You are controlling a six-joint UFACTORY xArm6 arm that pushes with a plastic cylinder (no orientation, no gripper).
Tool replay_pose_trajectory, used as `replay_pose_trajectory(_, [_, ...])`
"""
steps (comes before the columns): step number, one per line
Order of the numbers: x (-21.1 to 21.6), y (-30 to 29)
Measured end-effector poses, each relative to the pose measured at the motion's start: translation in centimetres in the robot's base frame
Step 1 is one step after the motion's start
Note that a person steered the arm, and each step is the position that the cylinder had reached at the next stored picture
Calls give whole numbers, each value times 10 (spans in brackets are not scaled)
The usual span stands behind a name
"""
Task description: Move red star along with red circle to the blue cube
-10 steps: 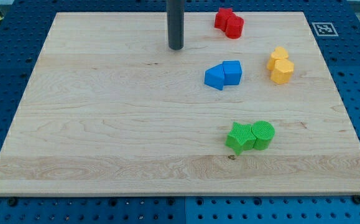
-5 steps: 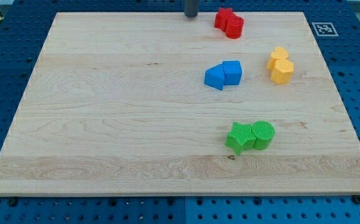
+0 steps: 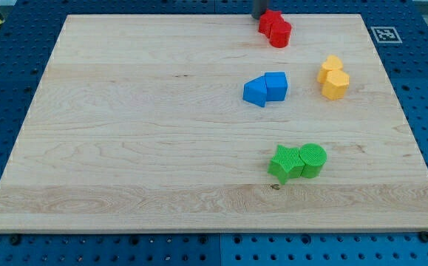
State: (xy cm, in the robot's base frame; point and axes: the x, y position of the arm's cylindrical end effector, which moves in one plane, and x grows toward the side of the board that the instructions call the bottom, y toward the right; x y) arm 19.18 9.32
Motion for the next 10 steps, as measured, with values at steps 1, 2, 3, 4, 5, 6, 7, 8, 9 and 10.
replay_pose_trajectory(1, [0,8])
replay_pose_trajectory(2, [0,27])
replay_pose_trajectory(3, [0,28])
replay_pose_trajectory(4, [0,23])
replay_pose_trajectory(5, [6,23])
replay_pose_trajectory(6, [21,23])
replay_pose_trajectory(7, [32,25])
replay_pose_trajectory(8, [37,26])
replay_pose_trajectory(9, [28,26])
replay_pose_trajectory(10, [2,38])
